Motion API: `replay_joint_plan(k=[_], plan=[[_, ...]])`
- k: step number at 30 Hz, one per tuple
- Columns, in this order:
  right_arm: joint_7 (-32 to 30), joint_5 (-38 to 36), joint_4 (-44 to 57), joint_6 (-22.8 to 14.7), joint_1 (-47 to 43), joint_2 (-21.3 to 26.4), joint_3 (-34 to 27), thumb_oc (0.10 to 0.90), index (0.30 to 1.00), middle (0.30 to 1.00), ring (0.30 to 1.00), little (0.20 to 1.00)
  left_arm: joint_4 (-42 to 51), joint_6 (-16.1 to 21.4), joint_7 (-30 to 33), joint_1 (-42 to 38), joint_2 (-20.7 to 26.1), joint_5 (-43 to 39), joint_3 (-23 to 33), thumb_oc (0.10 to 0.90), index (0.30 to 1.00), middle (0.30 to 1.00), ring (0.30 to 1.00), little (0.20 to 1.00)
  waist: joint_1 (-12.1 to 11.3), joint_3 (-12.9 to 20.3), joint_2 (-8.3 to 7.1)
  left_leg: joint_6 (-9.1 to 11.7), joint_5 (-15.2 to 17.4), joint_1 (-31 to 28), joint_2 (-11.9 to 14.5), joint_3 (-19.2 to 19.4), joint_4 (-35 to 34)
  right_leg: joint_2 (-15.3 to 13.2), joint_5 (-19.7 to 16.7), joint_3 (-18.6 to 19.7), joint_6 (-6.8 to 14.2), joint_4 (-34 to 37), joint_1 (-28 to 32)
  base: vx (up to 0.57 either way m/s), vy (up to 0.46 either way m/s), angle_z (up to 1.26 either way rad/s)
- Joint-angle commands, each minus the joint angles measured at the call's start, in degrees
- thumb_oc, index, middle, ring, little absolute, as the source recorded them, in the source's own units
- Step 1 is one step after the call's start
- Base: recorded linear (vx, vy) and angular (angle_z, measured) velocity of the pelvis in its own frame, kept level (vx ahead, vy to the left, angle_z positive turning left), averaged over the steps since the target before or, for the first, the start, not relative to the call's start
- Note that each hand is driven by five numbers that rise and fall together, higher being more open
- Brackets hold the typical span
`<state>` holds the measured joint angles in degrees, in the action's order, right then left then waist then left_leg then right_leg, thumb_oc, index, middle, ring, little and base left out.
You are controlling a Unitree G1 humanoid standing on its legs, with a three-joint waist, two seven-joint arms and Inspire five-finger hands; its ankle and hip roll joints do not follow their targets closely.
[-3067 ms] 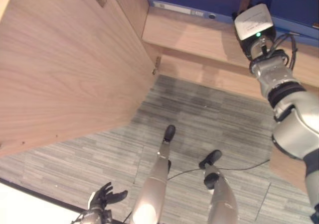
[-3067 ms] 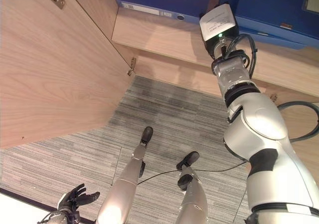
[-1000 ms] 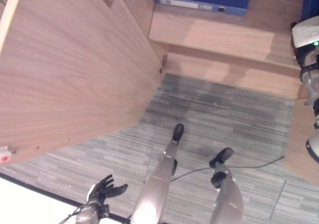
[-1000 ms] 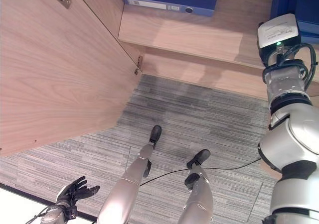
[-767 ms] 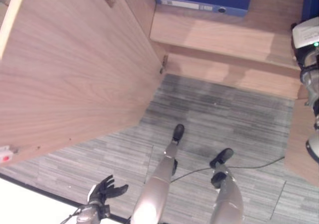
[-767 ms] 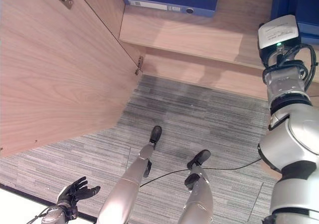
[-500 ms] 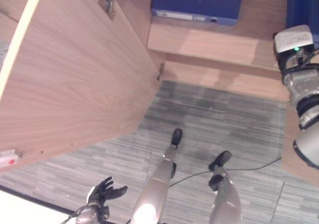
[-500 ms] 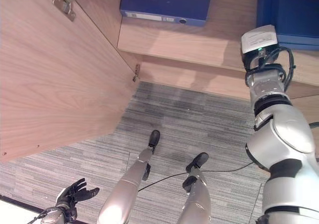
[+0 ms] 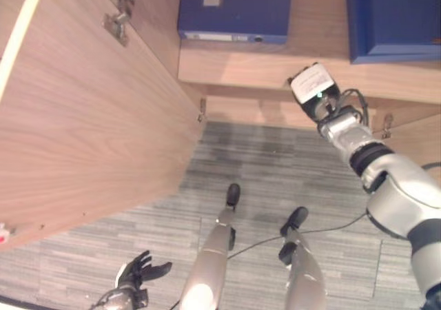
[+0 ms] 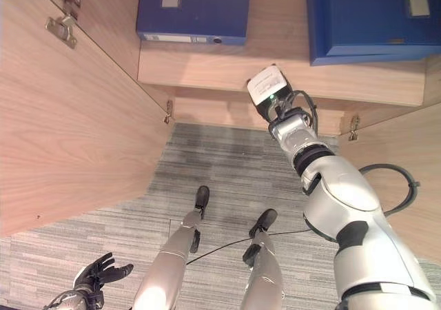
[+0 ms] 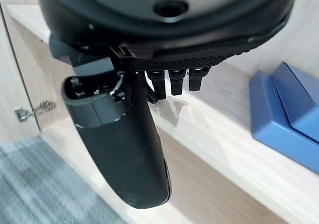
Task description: Put the empty folder in the office cabinet
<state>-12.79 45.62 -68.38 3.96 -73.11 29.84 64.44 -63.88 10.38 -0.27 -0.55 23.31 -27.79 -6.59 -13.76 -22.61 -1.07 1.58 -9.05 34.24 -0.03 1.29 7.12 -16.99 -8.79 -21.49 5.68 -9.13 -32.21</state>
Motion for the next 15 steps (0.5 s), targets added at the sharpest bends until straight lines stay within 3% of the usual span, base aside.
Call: replay_joint_plan(k=[1,7,15], plan=[[-0.8,0.9,-5.3,1.2,-4.8,1.6,0.1,0.800,0.900,0.900,0.900,0.900,-5.4,0.1,1.8,6.0,1.3,0.5,1.1,0.800,0.900,0.900,0.900,0.900,0.1,-0.1,-0.14,1.5,6.6,-1.7,-1.5,-2.6,1.2,0.2,5.4,-2.9,4.2,-5.6,2.2,-0.03,-0.020,-0.08],[0.8,-1.0,-6.4,0.8,1.5,-2.1,-3.9,0.800,0.900,0.900,0.900,0.900,-7.0,-0.9,1.3,5.7,0.4,1.9,1.6,0.800,0.900,0.900,0.900,0.900,0.9,2.0,-0.93,1.7,7.0,-5.3,-0.7,-2.1,0.6,1.3,5.4,-2.9,4.0,-4.1,5.8,0.02,-0.030,-0.03],[2.7,-7.7,-5.4,-1.3,10.5,-6.6,-9.5,0.800,0.900,0.900,0.900,0.900,-5.9,-1.2,0.0,6.1,-0.5,1.7,2.3,0.800,0.900,0.900,0.900,0.900,2.4,5.3,-2.12,2.5,6.3,-12.2,1.2,-1.0,-2.8,4.7,5.3,-3.4,3.6,1.7,13.2,0.04,-0.055,-0.11]])
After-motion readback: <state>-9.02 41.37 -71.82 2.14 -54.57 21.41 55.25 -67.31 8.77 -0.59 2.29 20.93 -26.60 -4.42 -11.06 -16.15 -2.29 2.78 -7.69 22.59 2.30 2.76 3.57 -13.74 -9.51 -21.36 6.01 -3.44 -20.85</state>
